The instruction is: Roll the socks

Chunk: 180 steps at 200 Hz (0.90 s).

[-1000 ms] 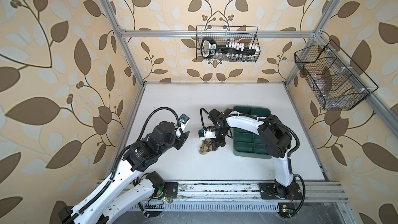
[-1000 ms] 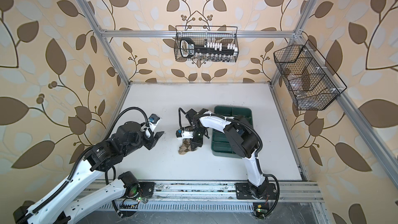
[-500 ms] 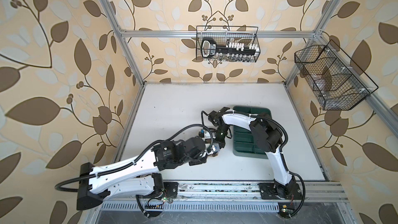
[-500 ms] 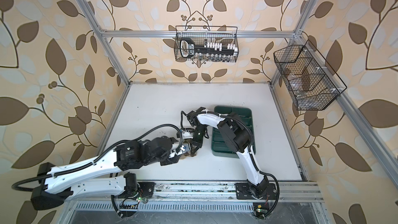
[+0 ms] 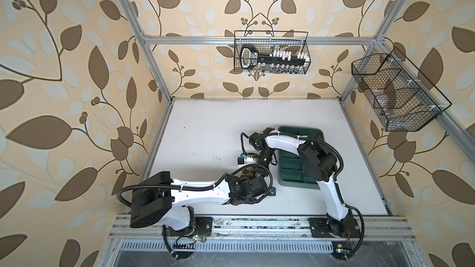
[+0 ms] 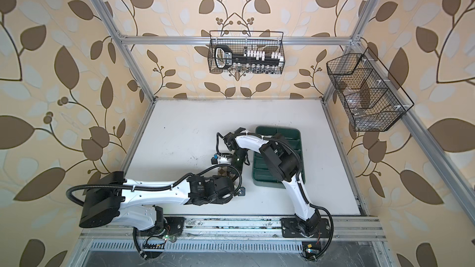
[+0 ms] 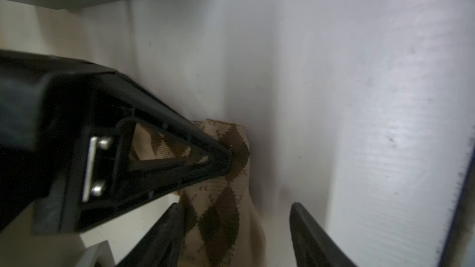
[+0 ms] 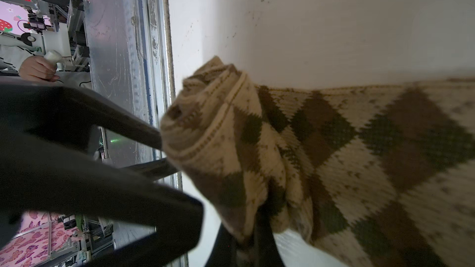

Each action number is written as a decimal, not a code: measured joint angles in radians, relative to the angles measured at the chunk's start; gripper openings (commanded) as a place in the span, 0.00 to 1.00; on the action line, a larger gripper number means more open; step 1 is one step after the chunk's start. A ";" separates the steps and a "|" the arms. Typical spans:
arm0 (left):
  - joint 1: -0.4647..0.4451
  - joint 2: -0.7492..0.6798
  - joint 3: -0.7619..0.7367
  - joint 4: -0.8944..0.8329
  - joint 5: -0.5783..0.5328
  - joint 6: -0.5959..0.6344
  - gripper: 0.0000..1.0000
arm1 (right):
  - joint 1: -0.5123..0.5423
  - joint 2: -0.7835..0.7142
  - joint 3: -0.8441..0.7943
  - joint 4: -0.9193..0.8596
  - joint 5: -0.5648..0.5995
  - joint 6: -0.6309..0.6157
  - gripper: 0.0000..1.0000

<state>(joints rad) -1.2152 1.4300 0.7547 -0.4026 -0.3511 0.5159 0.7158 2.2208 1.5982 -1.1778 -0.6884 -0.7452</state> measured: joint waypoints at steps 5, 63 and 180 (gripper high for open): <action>0.010 0.019 0.000 0.008 0.000 -0.001 0.54 | 0.000 0.000 -0.002 0.000 -0.002 -0.001 0.00; 0.085 0.162 0.078 -0.003 0.000 -0.048 0.05 | -0.019 -0.037 -0.041 0.044 0.013 0.003 0.00; 0.152 0.217 0.185 -0.109 0.151 -0.107 0.01 | -0.318 -0.715 -0.184 0.470 0.350 0.277 1.00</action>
<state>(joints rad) -1.0634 1.6474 0.9401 -0.5121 -0.1997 0.4088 0.3977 1.5063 1.4139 -0.7078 -0.3386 -0.4683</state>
